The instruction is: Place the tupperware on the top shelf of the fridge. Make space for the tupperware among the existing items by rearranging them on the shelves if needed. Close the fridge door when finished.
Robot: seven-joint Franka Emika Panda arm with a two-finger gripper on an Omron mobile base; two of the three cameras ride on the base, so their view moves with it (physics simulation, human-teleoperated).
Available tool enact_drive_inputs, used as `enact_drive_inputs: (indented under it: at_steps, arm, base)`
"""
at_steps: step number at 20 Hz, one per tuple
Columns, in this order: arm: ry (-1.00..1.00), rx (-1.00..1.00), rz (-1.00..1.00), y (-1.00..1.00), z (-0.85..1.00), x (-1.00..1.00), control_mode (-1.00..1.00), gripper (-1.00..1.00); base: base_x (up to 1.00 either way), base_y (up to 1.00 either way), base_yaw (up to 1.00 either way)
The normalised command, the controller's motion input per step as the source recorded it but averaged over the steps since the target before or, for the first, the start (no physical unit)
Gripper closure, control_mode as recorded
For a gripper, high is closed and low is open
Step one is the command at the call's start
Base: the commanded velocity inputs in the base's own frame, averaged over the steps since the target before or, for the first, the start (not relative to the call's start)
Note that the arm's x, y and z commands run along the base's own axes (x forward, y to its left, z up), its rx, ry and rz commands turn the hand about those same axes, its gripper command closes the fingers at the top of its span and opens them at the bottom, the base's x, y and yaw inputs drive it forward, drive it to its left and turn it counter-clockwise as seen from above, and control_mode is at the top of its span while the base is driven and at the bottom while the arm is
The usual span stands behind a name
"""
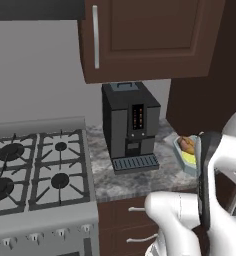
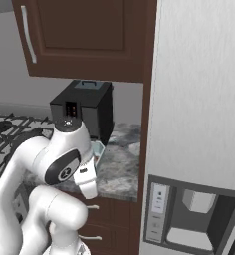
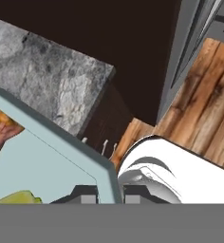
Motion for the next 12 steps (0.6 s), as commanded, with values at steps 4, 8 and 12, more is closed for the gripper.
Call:
enact_drive_inputs:
  at_steps: [4,8,12]
  arm:
    - [0.00,-0.03,0.11,0.36,0.04,-0.04,-1.00,1.00]
    - [0.00,0.00,0.03,0.11,0.00,0.00,-1.00,1.00]
    - [0.00,0.00,0.00,0.00,0.00,0.00,1.00,1.00]
  base:
    - [0.00,0.00,0.00]
    - [0.00,0.00,0.00]
    - [-0.24,0.00,0.00]
